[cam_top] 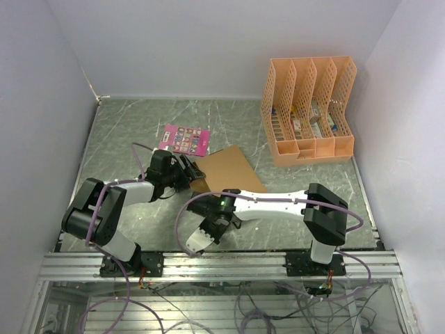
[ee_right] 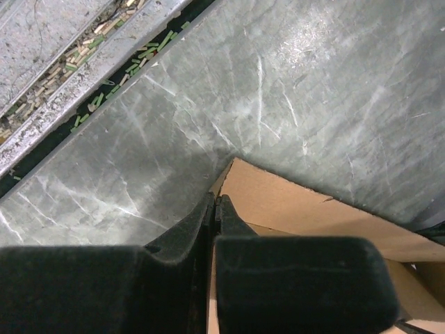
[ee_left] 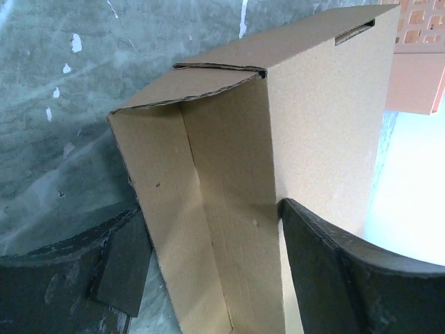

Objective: Fold the paper box

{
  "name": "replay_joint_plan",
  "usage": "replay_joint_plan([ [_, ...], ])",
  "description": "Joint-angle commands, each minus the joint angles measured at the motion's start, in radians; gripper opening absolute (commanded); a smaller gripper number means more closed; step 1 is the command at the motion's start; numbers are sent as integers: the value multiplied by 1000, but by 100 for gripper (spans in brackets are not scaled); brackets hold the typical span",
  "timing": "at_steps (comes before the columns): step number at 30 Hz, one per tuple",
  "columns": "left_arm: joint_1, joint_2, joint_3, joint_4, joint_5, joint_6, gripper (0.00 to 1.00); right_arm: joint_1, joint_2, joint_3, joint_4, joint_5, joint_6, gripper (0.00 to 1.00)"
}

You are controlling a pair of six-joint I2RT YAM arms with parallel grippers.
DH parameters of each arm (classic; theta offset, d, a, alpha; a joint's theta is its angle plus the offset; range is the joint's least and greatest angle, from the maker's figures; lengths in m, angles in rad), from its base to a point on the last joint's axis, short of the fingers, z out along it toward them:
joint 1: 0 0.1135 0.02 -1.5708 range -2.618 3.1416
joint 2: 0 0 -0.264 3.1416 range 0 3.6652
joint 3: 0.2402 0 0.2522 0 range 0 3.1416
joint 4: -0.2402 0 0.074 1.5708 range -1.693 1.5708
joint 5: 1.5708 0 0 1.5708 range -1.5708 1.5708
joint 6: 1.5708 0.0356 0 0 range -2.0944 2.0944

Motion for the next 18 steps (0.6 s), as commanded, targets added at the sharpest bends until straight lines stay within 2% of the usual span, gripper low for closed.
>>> replay_joint_plan([
  [1,9,60,-22,-131,-70,57,79,-22,22,29,-59,-35,-51,0],
  [18,18,67,-23,-131,-65,63,79,-64,-6,30,-125,-82,-140,0],
])
